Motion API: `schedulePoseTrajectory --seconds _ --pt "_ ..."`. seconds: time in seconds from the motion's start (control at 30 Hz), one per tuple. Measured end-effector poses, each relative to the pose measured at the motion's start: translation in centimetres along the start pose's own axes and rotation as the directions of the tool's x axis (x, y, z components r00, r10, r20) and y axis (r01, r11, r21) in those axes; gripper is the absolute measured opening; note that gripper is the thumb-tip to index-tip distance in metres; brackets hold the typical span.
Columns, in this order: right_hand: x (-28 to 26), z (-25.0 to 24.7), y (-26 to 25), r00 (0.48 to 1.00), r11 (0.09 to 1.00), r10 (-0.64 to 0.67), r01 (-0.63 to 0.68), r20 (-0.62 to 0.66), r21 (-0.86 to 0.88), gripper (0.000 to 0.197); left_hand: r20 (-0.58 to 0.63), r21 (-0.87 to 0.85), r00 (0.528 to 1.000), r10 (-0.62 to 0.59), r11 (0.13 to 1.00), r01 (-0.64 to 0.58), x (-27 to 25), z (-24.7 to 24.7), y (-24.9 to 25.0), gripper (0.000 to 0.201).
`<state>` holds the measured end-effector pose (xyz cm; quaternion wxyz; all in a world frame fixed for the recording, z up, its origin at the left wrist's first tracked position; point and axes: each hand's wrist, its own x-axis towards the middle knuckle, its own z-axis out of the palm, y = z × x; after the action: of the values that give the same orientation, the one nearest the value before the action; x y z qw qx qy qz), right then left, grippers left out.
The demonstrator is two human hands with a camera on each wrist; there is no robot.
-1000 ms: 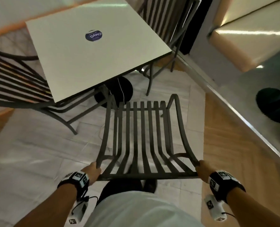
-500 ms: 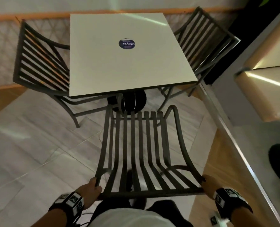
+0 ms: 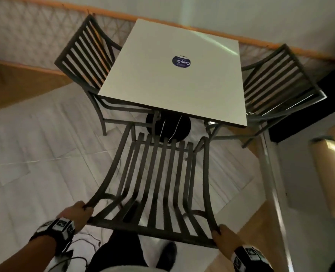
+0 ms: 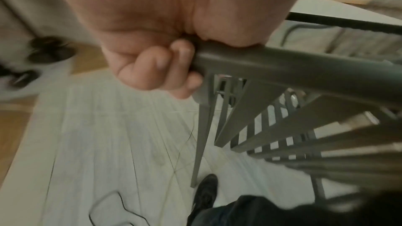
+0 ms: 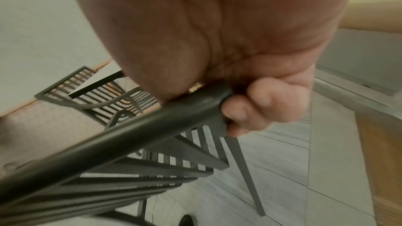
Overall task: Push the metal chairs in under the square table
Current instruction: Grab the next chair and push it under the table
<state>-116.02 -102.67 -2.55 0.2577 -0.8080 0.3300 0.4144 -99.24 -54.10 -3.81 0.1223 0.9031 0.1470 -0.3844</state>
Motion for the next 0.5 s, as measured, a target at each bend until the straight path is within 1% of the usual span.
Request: schedulePoseTrajectory --seconds 0.1,0.2,0.27,0.33,0.4,0.5 --pt "-0.2 -0.9 -0.2 1.0 0.999 0.019 -0.018 0.021 -0.041 0.033 -0.044 -0.135 0.995 -0.089 0.987 0.082 -1.1 0.6 -0.3 0.036" --pt "0.5 -1.8 -0.2 0.999 0.996 0.028 -0.026 0.029 -0.084 0.041 -0.039 -0.201 0.992 -0.122 0.973 0.112 -1.4 0.6 -0.1 0.037" --pt "1.3 -2.5 -0.2 0.999 0.995 0.019 -0.015 0.035 -0.097 0.038 -0.014 -0.176 0.993 -0.119 0.978 0.114 -1.3 0.5 0.4 0.037" --pt "1.9 -3.6 -0.7 0.998 0.995 0.037 -0.032 0.054 -0.09 0.033 0.012 -0.138 0.993 -0.115 0.984 0.116 -1.2 0.2 1.1 0.039" --pt "2.7 -4.7 -1.2 0.994 0.996 0.073 -0.068 0.081 -0.066 0.039 0.041 -0.103 0.994 -0.106 0.989 0.109 -0.8 -0.1 1.6 0.043" --pt "3.6 -6.3 -1.6 0.99 0.992 0.121 -0.118 0.067 -0.048 0.045 0.07 -0.07 0.994 -0.085 0.994 0.089 -0.2 -0.5 2.9 0.045"
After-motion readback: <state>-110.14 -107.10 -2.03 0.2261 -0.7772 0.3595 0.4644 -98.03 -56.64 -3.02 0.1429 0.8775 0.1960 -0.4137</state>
